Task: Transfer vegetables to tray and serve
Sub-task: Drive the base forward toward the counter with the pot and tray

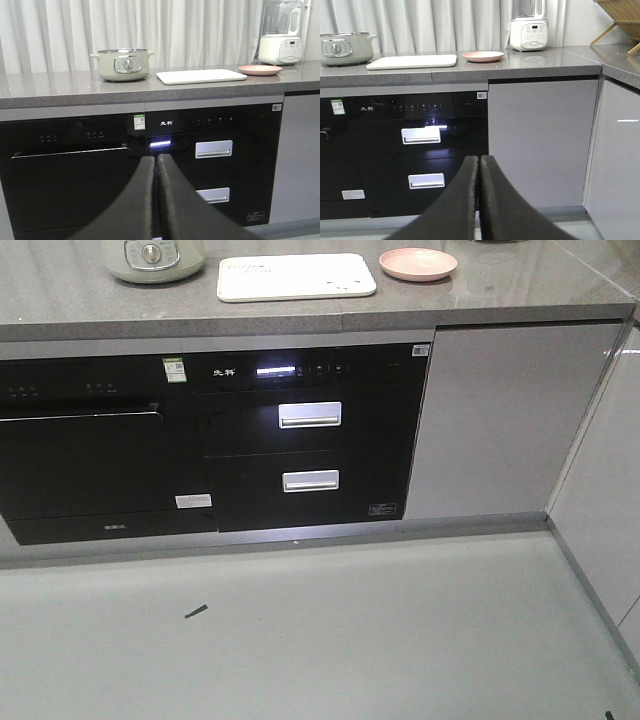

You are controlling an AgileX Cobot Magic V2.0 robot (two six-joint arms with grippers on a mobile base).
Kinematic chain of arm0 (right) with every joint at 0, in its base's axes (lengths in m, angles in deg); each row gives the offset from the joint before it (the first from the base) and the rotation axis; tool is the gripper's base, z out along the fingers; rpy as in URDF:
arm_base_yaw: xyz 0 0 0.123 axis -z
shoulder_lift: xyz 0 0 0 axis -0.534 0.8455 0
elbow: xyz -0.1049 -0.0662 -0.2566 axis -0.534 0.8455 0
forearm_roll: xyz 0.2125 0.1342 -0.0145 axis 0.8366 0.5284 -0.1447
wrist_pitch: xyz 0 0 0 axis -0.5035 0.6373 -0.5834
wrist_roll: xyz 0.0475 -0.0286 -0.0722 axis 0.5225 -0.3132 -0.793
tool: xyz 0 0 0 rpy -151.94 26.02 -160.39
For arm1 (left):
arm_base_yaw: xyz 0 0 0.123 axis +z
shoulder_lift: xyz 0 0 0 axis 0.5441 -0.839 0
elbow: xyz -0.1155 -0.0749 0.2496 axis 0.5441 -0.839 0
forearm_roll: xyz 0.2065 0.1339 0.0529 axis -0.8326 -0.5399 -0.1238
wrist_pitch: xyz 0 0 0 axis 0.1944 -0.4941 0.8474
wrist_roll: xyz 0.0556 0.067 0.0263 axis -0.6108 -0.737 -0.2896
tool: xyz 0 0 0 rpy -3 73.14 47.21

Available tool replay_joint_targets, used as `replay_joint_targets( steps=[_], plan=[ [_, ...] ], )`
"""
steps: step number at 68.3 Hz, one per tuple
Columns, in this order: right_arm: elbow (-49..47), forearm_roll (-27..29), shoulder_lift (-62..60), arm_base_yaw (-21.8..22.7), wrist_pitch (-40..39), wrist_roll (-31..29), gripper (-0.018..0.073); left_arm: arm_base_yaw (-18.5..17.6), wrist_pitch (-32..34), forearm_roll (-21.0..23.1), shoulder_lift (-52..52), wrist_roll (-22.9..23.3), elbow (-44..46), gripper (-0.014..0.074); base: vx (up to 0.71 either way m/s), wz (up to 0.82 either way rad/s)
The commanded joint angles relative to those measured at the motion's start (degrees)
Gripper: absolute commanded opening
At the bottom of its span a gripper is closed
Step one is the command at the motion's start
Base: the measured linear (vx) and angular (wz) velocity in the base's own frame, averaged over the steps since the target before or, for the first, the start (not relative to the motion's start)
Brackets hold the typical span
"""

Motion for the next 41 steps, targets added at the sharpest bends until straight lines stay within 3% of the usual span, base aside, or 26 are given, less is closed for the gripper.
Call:
replay_joint_targets(
  steps=[1,41],
  plan=[
    [0.9,-0.5,-0.4,0.3,-4.4,-0.4,-0.0006,0.1,4.4,0.0,0.9,0.6,-1.6,-0.0007,0.16,-0.03],
    [0.9,-0.5,-0.4,0.3,-4.4,-0.4,-0.0006,0.1,4.4,0.0,0.9,0.6,-1.6,-0.0007,0.15,-0.05]
  ],
)
